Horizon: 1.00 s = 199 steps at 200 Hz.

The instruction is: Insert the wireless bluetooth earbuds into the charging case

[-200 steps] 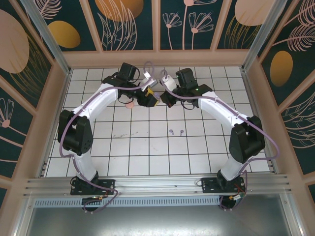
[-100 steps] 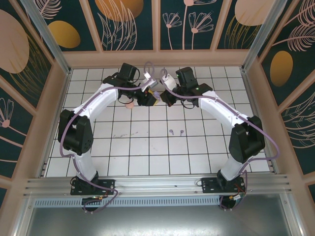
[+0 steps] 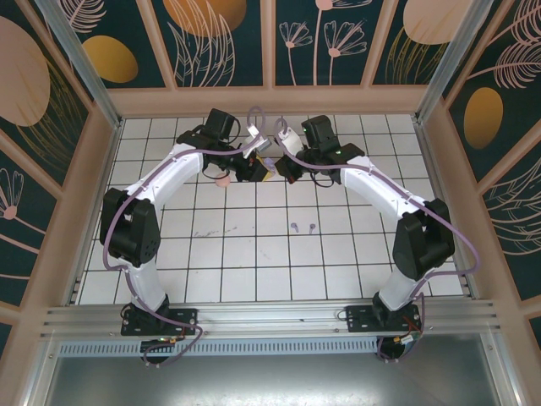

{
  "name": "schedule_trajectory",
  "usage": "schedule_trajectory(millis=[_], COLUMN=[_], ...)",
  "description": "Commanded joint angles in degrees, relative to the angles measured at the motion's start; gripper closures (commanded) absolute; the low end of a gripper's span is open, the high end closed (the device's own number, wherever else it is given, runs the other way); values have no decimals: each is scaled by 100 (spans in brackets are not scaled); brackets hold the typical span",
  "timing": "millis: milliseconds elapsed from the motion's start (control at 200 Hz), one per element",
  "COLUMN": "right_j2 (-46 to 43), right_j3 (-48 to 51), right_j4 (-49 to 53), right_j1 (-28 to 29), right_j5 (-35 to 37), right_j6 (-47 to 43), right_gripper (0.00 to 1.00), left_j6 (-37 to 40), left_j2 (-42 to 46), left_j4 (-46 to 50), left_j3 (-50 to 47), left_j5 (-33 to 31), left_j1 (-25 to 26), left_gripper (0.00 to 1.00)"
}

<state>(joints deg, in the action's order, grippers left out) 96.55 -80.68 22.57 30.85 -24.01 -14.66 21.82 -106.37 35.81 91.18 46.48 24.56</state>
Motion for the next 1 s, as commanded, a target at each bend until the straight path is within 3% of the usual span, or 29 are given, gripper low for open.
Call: schedule_trajectory(millis=[0,100,235,360,616,831,991], right_j2=[82,66,-114,-520,-1585,-1720,-1526], right_j3=[-293,-317,-317,-87,1084,1982,2454], right_j4=[-56,-89,-193,-245,-302,-147,-182], right_j1=[17,10,-132,-343,-694,-440,-63], right_j5=[36,109,106,-39,-17,753,1199], right_j6=[3,63,337,591,1381,2432,2925], right_gripper=[100,100,66,53,49,49,51], left_j6=[129,106,-148,-565,-1362,-2033,-2182], left_j2=[-67,-39,179,487,1104,1723,1998], left_j4=[119,59,-522,-1485,-3333,-5336,-6260], left_j3=[-67,-126,-425,-908,-1743,-2640,-3023], left_j5=[143,156,119,-41,-527,-1277,-1590], left_j1=[32,32,32,15,-21,-21,-21], left_gripper=[100,100,100,100,100,100,100])
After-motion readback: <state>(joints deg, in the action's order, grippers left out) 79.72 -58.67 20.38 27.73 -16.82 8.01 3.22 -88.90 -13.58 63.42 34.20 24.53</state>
